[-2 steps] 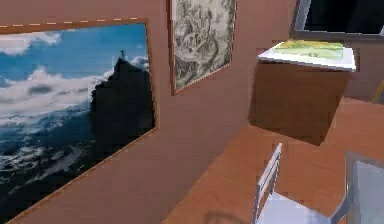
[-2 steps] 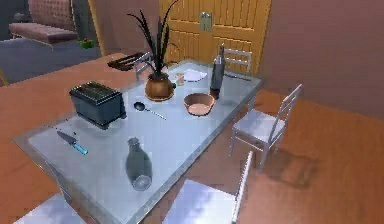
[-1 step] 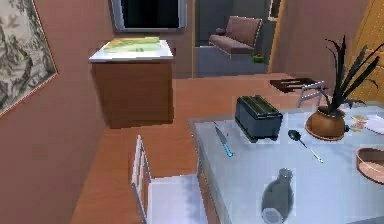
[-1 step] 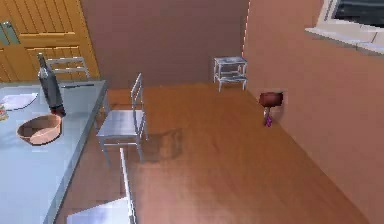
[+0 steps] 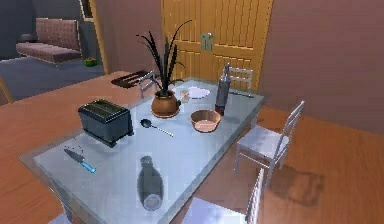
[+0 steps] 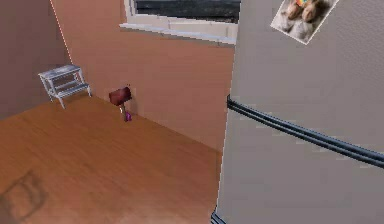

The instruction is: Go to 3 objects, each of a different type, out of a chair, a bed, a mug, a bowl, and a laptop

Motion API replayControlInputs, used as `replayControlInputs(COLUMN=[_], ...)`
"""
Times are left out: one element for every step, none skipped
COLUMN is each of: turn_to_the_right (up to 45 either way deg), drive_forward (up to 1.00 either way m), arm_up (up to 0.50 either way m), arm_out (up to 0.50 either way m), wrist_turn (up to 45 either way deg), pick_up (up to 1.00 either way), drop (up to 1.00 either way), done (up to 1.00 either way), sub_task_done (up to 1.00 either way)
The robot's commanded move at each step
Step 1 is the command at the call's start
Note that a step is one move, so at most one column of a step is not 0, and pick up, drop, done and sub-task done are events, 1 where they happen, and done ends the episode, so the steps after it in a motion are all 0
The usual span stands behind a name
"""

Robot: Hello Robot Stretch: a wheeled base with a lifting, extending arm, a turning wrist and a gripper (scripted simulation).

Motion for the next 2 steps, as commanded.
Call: replayControlInputs(turn_to_the_right=[0.0, -45.0], drive_forward=[0.0, 0.0], arm_up=[0.0, 0.0], arm_out=[0.0, 0.0], wrist_turn=[0.0, 0.0], pick_up=[0.0, 0.0], drop=[0.0, 0.0], done=[0.0, 0.0], sub_task_done=[1.0, 0.0])
